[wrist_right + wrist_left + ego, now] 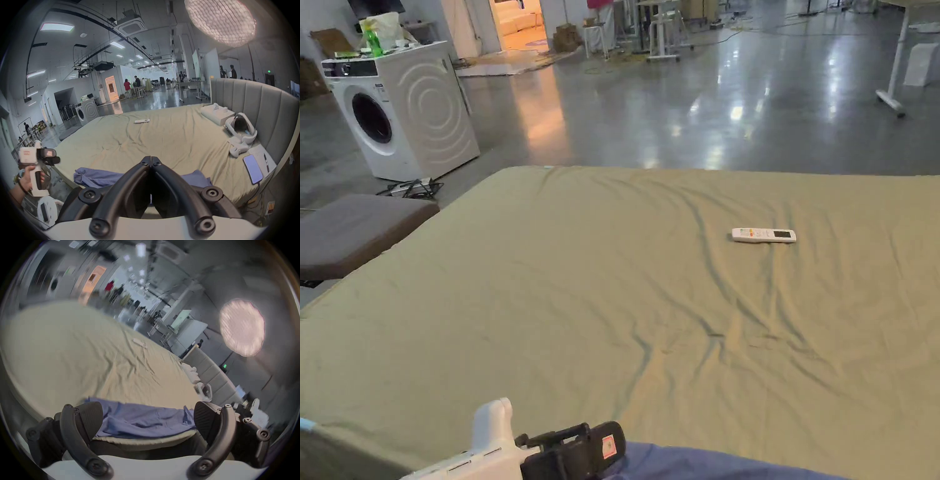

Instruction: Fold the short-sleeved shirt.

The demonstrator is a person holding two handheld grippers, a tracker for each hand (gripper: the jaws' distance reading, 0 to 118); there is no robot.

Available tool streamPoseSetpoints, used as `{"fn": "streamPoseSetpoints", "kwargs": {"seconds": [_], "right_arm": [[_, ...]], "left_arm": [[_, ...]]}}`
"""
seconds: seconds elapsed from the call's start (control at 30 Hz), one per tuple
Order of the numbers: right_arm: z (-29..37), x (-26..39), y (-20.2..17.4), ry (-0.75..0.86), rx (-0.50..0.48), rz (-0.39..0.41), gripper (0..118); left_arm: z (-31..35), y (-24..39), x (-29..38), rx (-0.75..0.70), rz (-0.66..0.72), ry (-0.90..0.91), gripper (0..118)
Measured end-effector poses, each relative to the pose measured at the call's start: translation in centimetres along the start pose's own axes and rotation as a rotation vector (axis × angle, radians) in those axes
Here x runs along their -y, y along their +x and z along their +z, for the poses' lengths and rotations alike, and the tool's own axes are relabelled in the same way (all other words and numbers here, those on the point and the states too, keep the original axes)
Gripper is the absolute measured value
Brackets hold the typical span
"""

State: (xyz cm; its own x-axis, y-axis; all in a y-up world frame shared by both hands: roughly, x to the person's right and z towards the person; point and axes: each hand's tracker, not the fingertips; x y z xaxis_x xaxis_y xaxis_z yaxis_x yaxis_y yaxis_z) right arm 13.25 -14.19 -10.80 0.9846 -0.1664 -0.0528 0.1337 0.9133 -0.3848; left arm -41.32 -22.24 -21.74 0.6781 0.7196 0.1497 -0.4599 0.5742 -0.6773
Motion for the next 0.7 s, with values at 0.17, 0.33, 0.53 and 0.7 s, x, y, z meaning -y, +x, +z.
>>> {"fn": "streamPoseSetpoints", "kwargs": {"seconds": [0.17, 0.33, 0.53, 0.7], "right_arm": [[-0.4, 1.0, 0.3, -0.062, 0.018, -0.028, 0], [-0.7, 1.6, 0.2, -0.118, 0.056, -0.035, 0], [-1.1, 1.9, -0.6, -0.163, 0.056, -0.038, 0], [-1.6, 2.1, -1.1, -0.18, 0.048, -0.022, 0]], "left_arm": [[-3.8, -9.0, -0.6, -0.06, 0.079, -0.128, 114], [-6.3, -12.5, 0.3, -0.058, 0.144, -0.193, 114], [-7.7, -10.9, 2.0, 0.038, 0.217, -0.123, 114], [-8.8, -11.5, 1.6, 0.097, 0.279, -0.199, 101]]}}
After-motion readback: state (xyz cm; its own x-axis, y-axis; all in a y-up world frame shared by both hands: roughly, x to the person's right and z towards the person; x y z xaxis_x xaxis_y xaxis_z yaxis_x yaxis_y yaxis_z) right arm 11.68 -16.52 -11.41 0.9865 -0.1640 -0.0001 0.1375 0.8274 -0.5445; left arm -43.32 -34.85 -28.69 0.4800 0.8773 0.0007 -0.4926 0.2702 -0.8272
